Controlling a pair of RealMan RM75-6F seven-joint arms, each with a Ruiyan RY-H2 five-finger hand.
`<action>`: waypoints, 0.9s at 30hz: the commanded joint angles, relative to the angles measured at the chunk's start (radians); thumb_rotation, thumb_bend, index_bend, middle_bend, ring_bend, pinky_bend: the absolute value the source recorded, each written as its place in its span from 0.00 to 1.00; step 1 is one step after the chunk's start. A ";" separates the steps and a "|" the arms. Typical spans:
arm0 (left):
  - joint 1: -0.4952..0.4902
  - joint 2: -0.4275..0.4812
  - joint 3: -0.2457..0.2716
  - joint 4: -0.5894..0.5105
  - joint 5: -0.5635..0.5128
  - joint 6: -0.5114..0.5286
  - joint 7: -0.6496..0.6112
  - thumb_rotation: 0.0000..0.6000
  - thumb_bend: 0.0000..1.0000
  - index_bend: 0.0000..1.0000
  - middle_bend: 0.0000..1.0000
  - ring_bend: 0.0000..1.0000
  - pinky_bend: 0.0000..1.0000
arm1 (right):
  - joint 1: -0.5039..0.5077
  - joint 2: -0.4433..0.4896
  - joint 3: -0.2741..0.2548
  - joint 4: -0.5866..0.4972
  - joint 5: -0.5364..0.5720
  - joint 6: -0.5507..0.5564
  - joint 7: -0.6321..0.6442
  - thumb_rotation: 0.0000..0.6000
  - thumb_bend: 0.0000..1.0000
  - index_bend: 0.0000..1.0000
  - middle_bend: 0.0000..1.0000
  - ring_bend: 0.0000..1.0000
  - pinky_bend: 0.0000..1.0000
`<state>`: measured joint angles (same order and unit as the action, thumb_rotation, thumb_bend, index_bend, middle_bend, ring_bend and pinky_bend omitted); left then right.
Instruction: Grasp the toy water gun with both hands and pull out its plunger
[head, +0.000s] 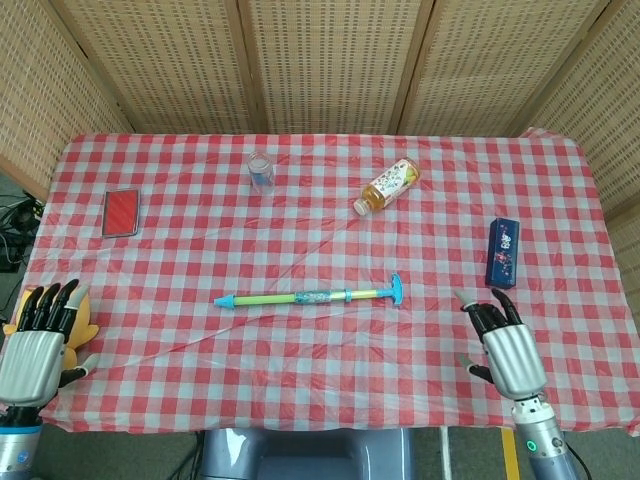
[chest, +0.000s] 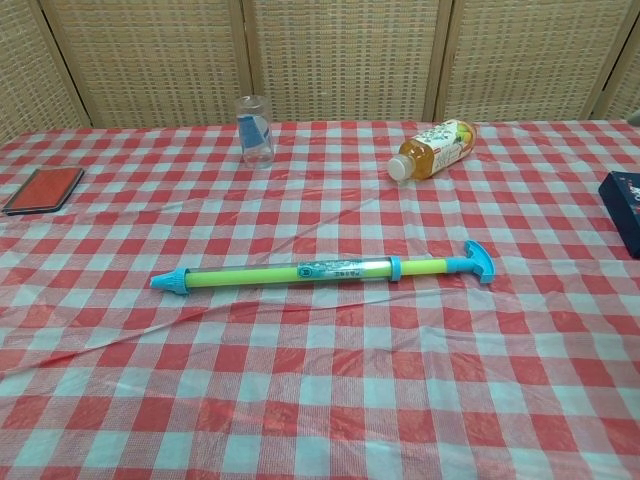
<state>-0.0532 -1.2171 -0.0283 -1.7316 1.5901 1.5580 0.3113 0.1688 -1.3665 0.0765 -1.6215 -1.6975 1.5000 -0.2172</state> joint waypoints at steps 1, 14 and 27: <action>-0.004 -0.006 -0.005 0.005 -0.012 -0.007 0.006 1.00 0.12 0.00 0.00 0.00 0.00 | 0.056 -0.026 0.048 -0.019 0.038 -0.065 -0.067 1.00 0.13 0.36 0.83 0.79 0.57; -0.025 -0.026 -0.023 0.032 -0.075 -0.053 0.013 1.00 0.12 0.00 0.00 0.00 0.00 | 0.250 -0.211 0.133 0.041 0.339 -0.379 -0.339 1.00 0.33 0.53 1.00 0.96 0.68; -0.044 -0.028 -0.037 0.051 -0.125 -0.088 -0.011 1.00 0.12 0.01 0.00 0.00 0.00 | 0.391 -0.332 0.195 0.132 0.529 -0.464 -0.474 1.00 0.45 0.50 1.00 0.96 0.68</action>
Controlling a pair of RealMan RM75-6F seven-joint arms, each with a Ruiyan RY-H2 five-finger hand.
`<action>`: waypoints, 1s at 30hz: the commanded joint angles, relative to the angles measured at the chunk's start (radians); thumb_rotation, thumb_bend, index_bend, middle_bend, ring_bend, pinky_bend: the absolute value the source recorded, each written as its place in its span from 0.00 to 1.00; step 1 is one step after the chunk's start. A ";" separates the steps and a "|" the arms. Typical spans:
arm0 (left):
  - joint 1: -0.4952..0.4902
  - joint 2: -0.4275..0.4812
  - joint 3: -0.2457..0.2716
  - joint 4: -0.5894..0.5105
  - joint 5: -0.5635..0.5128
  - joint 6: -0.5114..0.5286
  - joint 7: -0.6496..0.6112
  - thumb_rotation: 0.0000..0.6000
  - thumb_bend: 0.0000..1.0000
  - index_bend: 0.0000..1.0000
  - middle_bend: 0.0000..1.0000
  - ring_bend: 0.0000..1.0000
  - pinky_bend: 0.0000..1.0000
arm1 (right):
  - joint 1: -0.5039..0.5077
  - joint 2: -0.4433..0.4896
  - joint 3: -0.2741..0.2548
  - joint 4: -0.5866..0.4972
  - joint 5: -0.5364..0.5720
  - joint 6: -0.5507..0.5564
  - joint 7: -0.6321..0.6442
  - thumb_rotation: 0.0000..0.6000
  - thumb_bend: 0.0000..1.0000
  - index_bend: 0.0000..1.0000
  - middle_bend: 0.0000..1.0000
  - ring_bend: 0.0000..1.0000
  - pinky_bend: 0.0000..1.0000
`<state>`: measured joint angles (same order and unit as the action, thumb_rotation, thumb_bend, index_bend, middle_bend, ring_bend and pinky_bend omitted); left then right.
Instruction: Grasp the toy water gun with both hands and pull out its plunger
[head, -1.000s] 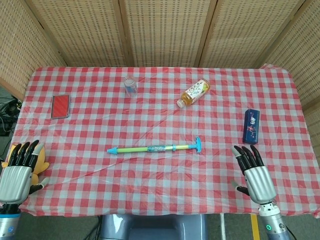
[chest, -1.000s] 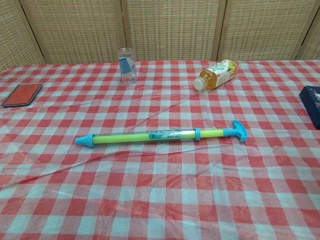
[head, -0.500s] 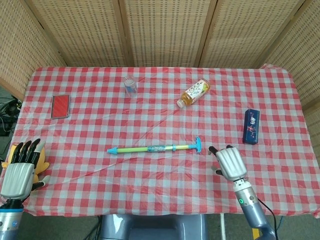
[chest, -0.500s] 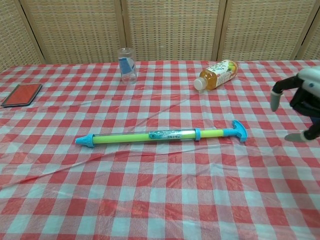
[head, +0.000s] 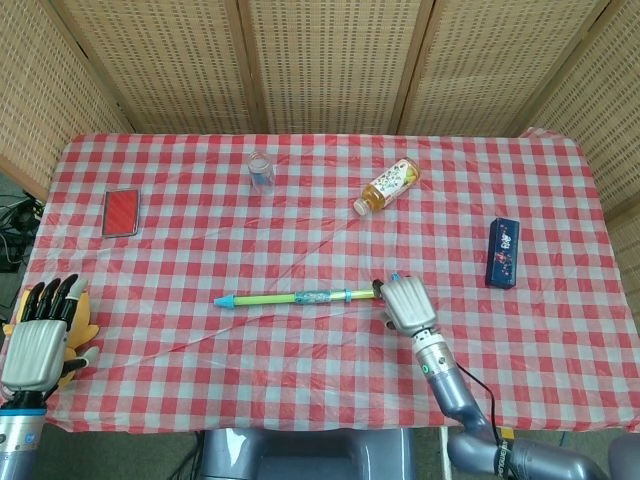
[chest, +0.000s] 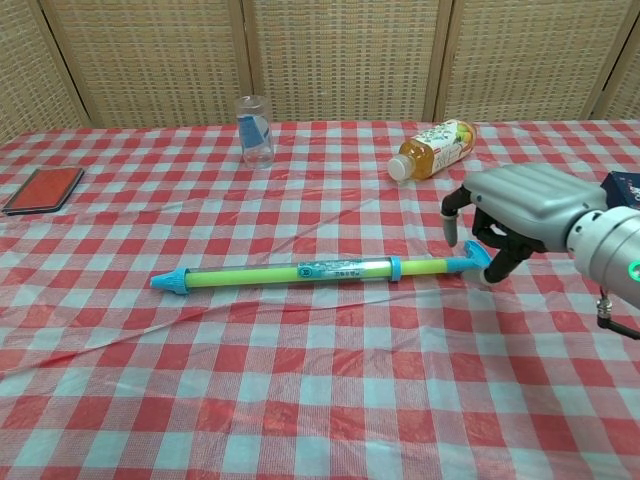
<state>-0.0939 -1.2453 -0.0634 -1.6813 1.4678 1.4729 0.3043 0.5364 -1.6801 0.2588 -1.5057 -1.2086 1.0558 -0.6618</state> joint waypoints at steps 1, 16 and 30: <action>-0.005 0.001 -0.003 0.001 -0.003 -0.004 -0.005 1.00 0.12 0.01 0.00 0.00 0.00 | 0.032 -0.024 0.016 0.020 0.055 -0.023 -0.037 1.00 0.46 0.50 1.00 0.96 0.68; -0.012 -0.002 -0.007 -0.003 -0.026 -0.005 0.010 1.00 0.12 0.01 0.00 0.00 0.00 | 0.131 -0.087 0.017 0.156 0.208 -0.076 -0.070 1.00 0.49 0.48 1.00 0.96 0.68; -0.012 -0.008 0.004 -0.019 -0.026 0.003 0.049 1.00 0.12 0.01 0.00 0.00 0.00 | 0.169 -0.089 -0.013 0.230 0.282 -0.108 -0.058 1.00 0.50 0.53 1.00 0.96 0.68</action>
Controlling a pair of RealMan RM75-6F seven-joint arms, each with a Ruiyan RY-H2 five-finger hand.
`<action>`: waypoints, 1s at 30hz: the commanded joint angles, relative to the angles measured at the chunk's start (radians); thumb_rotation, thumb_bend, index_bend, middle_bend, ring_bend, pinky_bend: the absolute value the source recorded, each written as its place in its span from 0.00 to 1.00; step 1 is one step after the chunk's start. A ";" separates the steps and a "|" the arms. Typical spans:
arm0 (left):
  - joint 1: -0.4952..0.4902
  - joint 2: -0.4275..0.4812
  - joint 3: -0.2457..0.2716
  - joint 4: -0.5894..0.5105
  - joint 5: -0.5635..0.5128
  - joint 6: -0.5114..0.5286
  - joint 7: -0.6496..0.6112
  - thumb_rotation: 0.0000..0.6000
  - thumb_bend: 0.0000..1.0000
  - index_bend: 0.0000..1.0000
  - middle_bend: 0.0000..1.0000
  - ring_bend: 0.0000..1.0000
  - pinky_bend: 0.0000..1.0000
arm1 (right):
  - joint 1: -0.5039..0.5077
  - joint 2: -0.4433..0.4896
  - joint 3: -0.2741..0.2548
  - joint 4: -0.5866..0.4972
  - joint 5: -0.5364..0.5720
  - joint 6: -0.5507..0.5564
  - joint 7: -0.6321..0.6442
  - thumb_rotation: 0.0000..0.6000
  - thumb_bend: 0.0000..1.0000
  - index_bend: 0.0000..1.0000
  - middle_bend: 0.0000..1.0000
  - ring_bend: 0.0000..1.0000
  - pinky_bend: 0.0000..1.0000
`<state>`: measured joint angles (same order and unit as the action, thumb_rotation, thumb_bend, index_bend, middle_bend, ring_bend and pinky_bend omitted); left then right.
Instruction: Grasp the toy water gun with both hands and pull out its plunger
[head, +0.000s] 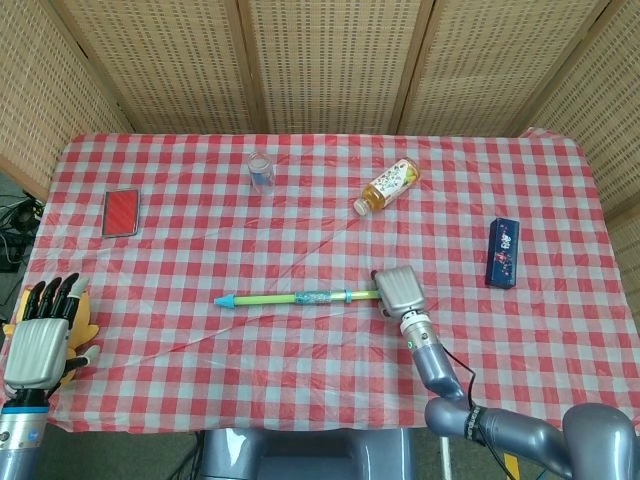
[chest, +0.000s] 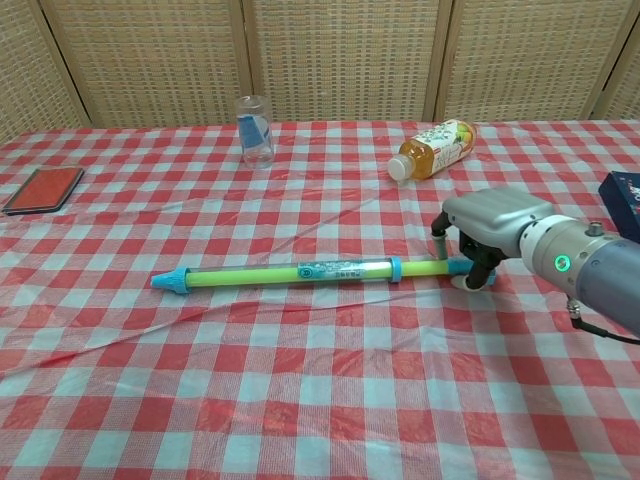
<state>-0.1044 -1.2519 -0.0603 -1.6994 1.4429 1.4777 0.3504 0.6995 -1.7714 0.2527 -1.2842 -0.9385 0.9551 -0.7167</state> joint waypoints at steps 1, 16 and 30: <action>-0.002 -0.003 0.001 -0.001 -0.002 -0.003 0.005 1.00 0.12 0.01 0.00 0.00 0.00 | 0.007 0.002 -0.009 0.012 0.017 -0.009 -0.004 1.00 0.50 0.54 1.00 0.96 0.68; -0.047 0.025 -0.036 -0.080 -0.035 -0.042 0.060 1.00 0.12 0.04 0.00 0.00 0.00 | 0.048 0.081 0.034 -0.094 0.064 0.023 -0.014 1.00 0.51 0.82 1.00 0.96 0.68; -0.287 0.004 -0.200 -0.223 -0.246 -0.236 0.301 1.00 0.13 0.21 0.00 0.00 0.00 | 0.139 0.183 0.084 -0.303 0.229 0.110 -0.158 1.00 0.52 0.85 1.00 0.96 0.68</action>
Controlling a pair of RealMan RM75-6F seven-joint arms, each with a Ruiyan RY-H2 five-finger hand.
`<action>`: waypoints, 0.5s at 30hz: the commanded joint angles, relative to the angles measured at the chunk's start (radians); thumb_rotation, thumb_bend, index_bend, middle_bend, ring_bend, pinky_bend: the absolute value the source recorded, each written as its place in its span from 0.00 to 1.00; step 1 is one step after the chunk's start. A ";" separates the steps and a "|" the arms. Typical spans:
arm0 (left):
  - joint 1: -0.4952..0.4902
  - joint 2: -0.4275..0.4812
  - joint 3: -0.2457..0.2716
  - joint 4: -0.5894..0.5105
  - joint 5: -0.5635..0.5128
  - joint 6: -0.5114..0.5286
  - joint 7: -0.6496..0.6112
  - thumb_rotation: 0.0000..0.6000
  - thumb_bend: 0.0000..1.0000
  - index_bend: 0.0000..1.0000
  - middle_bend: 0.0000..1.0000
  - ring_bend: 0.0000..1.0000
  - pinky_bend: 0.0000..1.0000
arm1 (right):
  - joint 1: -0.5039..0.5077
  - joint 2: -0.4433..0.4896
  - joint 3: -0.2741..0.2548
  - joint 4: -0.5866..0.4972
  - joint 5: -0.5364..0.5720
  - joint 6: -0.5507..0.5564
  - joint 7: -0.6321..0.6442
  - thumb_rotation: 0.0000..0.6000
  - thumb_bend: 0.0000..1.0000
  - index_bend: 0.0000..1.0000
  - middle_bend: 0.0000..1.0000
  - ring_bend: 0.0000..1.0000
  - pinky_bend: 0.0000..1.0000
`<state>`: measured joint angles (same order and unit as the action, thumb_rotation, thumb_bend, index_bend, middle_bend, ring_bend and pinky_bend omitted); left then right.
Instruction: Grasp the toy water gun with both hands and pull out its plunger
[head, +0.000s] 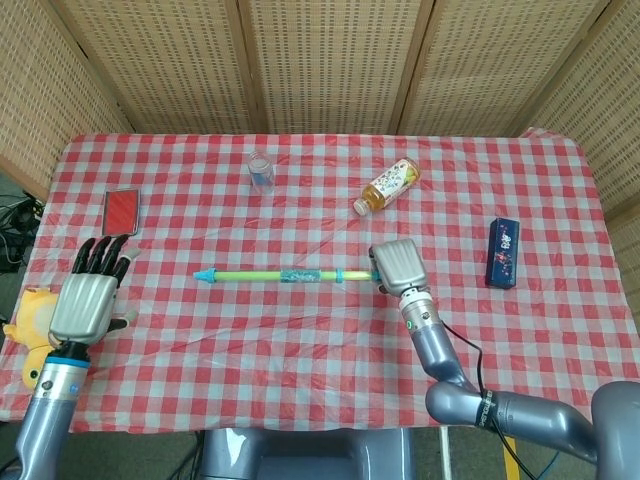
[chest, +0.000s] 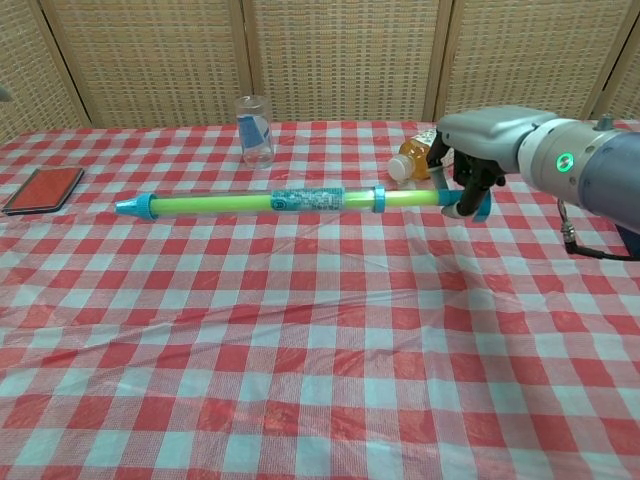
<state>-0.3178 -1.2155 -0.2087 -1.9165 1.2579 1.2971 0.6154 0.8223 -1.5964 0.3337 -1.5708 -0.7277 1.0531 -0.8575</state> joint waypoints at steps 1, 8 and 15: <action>-0.091 -0.043 -0.061 -0.001 -0.081 -0.066 0.046 1.00 0.13 0.22 0.00 0.00 0.00 | 0.021 0.009 0.003 -0.021 0.028 0.016 -0.022 1.00 0.52 0.85 1.00 0.96 0.68; -0.236 -0.131 -0.108 0.052 -0.242 -0.152 0.150 1.00 0.13 0.23 0.00 0.00 0.00 | 0.057 0.004 0.002 -0.018 0.076 0.029 -0.029 1.00 0.52 0.85 1.00 0.96 0.68; -0.348 -0.205 -0.130 0.120 -0.375 -0.175 0.240 1.00 0.13 0.17 0.00 0.00 0.00 | 0.077 0.009 -0.007 0.008 0.108 0.026 -0.017 1.00 0.52 0.85 1.00 0.96 0.68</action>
<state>-0.6290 -1.3924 -0.3258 -1.8237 0.9282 1.1351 0.8279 0.8964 -1.5889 0.3284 -1.5656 -0.6228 1.0798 -0.8765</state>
